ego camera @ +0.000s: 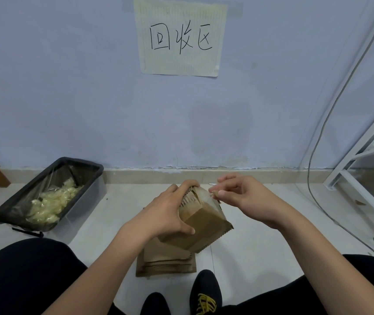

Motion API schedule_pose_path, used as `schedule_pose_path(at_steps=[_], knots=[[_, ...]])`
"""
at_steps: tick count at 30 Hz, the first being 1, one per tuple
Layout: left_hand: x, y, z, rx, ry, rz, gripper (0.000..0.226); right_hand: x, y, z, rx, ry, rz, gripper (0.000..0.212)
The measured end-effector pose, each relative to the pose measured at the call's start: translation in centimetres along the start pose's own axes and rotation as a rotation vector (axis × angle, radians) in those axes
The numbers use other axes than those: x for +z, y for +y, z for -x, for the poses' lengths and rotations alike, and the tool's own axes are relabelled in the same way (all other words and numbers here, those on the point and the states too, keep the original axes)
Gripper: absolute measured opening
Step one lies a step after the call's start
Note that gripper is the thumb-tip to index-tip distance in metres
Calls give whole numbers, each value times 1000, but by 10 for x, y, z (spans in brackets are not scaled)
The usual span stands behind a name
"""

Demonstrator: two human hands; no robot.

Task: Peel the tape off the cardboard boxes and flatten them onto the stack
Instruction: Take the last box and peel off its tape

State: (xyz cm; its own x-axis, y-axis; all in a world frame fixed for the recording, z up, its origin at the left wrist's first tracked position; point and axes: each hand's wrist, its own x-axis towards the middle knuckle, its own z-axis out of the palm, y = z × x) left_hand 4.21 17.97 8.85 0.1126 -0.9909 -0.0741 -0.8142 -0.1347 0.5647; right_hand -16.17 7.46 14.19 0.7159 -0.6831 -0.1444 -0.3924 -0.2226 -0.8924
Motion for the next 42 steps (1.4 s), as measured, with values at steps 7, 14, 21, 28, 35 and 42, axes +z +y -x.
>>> schedule_pose_path(at_steps=[7, 14, 21, 28, 35, 42], knots=[[0, 1, 1, 2, -8, 18, 100, -3, 5, -5, -30, 176, 179, 15], [-5, -3, 1, -2, 33, 57, 99, -3, 4, -3, -91, 111, 61, 32], [-13, -8, 0, -21, 54, 67, 100, -2, 1, 0, -22, 70, -1, 19], [-13, -4, 2, -7, 29, 70, 99, 0, 1, -3, 3, 143, 142, 8], [-12, -5, 2, -11, 15, 62, 99, 0, 6, -7, 9, 229, 313, 12], [-16, -8, 1, -26, 18, 74, 99, 10, 2, -3, -68, 124, 170, 37]])
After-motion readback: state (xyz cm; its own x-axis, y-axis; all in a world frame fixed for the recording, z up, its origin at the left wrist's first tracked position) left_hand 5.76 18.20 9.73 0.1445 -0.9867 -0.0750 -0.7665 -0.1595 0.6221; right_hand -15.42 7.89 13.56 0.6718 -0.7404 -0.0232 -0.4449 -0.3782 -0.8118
